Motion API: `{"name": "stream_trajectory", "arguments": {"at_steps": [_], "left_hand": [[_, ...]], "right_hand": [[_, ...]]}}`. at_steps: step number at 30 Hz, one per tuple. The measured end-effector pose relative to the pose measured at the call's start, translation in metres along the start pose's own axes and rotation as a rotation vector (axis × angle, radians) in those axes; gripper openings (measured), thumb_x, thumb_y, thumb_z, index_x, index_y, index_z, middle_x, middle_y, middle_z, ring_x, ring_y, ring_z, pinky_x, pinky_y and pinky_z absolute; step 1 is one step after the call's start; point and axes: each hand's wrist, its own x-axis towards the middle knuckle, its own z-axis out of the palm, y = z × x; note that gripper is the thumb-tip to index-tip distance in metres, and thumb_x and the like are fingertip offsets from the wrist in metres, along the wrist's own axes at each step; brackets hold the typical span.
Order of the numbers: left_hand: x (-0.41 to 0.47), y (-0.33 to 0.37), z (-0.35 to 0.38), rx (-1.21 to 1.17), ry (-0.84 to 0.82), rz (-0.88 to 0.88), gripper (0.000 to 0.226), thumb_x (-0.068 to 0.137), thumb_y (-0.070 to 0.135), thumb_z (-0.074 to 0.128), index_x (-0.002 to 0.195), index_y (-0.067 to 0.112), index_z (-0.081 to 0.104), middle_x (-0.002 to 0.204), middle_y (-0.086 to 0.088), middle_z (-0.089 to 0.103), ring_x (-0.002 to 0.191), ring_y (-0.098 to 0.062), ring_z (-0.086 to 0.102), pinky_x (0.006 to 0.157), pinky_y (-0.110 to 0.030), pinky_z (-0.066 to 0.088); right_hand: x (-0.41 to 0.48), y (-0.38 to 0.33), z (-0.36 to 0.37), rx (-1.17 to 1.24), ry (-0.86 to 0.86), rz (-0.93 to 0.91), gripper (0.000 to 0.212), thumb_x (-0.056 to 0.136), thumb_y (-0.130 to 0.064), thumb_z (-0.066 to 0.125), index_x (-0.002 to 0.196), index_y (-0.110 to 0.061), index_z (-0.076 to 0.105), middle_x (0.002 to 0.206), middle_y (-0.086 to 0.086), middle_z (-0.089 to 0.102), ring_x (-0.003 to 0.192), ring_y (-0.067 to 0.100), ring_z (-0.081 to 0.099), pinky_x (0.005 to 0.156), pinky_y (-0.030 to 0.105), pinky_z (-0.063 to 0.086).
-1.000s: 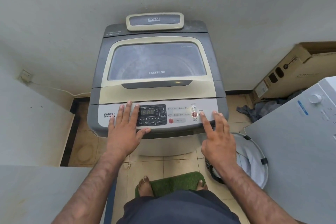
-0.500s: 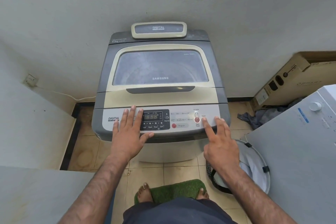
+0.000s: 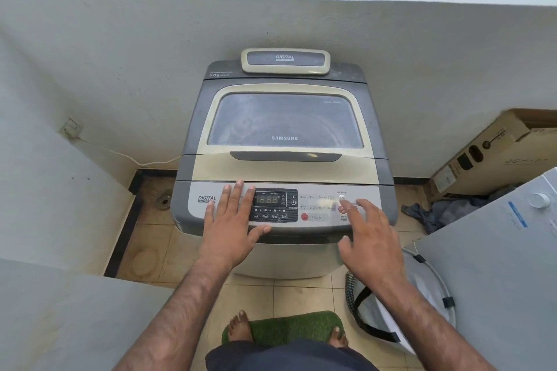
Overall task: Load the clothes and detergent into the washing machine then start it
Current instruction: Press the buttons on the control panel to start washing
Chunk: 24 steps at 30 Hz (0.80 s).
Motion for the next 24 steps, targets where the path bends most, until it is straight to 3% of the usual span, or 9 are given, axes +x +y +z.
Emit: {"name": "stream_trajectory", "arguments": {"at_steps": [9, 15, 24], "left_hand": [[0.001, -0.002, 0.001, 0.016, -0.011, 0.002, 0.091, 0.099, 0.071, 0.038, 0.167, 0.032, -0.009, 0.175, 0.005, -0.022, 0.161, -0.021, -0.020, 0.129, -0.053, -0.004], [0.000, -0.003, 0.003, 0.019, -0.004, 0.001, 0.091, 0.099, 0.071, 0.037, 0.167, 0.033, -0.010, 0.175, 0.004, -0.023, 0.161, -0.021, -0.020, 0.128, -0.053, -0.005], [0.000, -0.003, 0.003, 0.036, -0.004, 0.001, 0.091, 0.099, 0.073, 0.034, 0.166, 0.033, -0.012, 0.174, 0.004, -0.024, 0.160, -0.021, -0.022, 0.127, -0.052, -0.008]], "right_hand": [[-0.006, -0.031, 0.018, -0.028, -0.085, -0.250, 0.073, 0.088, -0.023, 0.057, 0.153, -0.038, 0.027, 0.158, -0.003, 0.033, 0.147, 0.018, 0.031, 0.118, 0.040, 0.036], [-0.012, -0.031, 0.026, -0.088, -0.113, -0.237, 0.080, 0.084, -0.023, 0.060, 0.156, -0.036, 0.030, 0.159, 0.000, 0.035, 0.148, 0.022, 0.033, 0.110, 0.044, 0.044], [-0.012, -0.036, 0.030, -0.106, -0.137, -0.207, 0.088, 0.082, -0.022, 0.059, 0.159, -0.036, 0.018, 0.159, 0.000, 0.032, 0.146, 0.024, 0.033, 0.102, 0.043, 0.051]]}}
